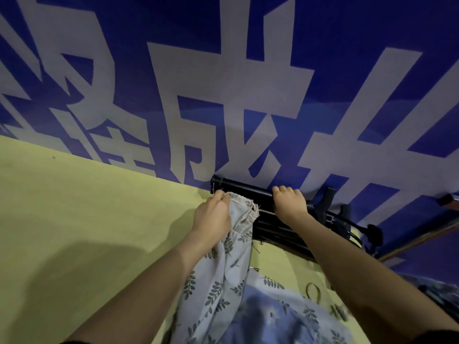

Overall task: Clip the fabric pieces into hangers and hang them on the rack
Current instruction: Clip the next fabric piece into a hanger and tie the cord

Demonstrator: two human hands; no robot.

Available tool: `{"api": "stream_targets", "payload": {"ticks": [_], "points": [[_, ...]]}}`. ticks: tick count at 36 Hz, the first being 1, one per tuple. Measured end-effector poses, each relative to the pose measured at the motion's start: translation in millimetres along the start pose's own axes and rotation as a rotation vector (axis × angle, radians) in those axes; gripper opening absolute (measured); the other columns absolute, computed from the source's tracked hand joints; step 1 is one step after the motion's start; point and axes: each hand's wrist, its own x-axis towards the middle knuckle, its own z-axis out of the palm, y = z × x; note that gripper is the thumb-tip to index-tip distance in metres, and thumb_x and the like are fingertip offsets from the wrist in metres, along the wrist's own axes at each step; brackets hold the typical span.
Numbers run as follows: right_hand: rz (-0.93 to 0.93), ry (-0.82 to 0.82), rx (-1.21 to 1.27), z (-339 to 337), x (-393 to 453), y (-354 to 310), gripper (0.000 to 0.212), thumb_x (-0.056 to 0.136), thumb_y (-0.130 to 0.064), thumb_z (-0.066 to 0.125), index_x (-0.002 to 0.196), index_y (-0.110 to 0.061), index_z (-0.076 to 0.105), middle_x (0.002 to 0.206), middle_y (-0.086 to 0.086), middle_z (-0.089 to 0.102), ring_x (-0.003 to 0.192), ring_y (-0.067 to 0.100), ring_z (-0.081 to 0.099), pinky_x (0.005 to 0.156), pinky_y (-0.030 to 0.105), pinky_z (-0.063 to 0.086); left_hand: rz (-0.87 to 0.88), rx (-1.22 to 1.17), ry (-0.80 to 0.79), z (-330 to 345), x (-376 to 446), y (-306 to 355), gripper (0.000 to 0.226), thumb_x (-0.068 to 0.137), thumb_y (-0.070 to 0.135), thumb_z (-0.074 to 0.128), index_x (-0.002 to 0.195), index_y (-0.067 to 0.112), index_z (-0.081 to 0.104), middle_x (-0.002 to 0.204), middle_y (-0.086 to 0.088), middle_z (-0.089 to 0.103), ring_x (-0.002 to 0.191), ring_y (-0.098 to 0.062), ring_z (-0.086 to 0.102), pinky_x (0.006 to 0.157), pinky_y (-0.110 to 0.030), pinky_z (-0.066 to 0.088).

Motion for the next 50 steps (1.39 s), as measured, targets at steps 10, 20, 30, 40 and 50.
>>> {"api": "stream_targets", "payload": {"ticks": [10, 20, 30, 40, 50], "points": [[-0.047, 0.263, -0.060, -27, -13, -1, 0.030, 0.080, -0.017, 0.064, 0.106, -0.005, 0.056, 0.103, 0.014, 0.056, 0.091, 0.033, 0.053, 0.073, 0.038, 0.043, -0.010, -0.081, -0.020, 2, -7, -9, 0.059, 0.084, -0.002, 0.041, 0.140, 0.016, 0.038, 0.135, 0.004, 0.040, 0.097, -0.025, 0.059, 0.064, -0.033, 0.045], [0.046, 0.355, 0.014, -75, -62, 4, 0.045, 0.088, -0.027, 0.053, 0.128, -0.014, 0.036, 0.114, 0.010, 0.059, 0.103, 0.034, 0.057, 0.082, 0.039, 0.041, 0.026, -0.154, -0.009, -22, -42, 8, 0.060, 0.086, -0.001, 0.043, 0.144, 0.014, 0.034, 0.140, 0.003, 0.037, 0.115, -0.021, 0.050, 0.072, -0.031, 0.043], [0.116, 0.321, 0.703, -100, -139, 5, 0.037, 0.079, -0.023, 0.059, 0.112, -0.025, 0.043, 0.086, 0.004, 0.060, 0.075, 0.033, 0.056, 0.066, 0.037, 0.045, -0.068, -0.637, -0.084, -39, -70, 17, 0.082, 0.081, -0.009, 0.055, 0.150, 0.013, 0.016, 0.154, 0.002, 0.015, 0.136, -0.020, 0.033, 0.084, -0.014, 0.043], [-0.064, 0.099, 1.155, -91, -187, 6, 0.042, 0.071, -0.007, 0.060, 0.111, -0.018, 0.054, 0.075, 0.002, 0.052, 0.062, 0.017, 0.050, 0.061, 0.033, 0.045, -0.168, -0.892, -0.092, -61, -97, 24, 0.082, 0.081, -0.009, 0.056, 0.150, 0.019, 0.020, 0.155, 0.003, 0.021, 0.125, -0.032, 0.047, 0.055, -0.017, 0.042], [-0.033, -0.108, 0.964, -65, -211, -5, 0.053, 0.066, -0.009, 0.062, 0.114, -0.029, 0.053, 0.081, 0.003, 0.057, 0.065, 0.020, 0.052, 0.059, 0.037, 0.048, -0.253, -1.101, -0.053, -80, -115, 29, 0.053, 0.076, -0.016, 0.049, 0.114, 0.020, 0.054, 0.098, -0.013, 0.066, 0.075, -0.022, 0.058, 0.058, -0.028, 0.044]]}}
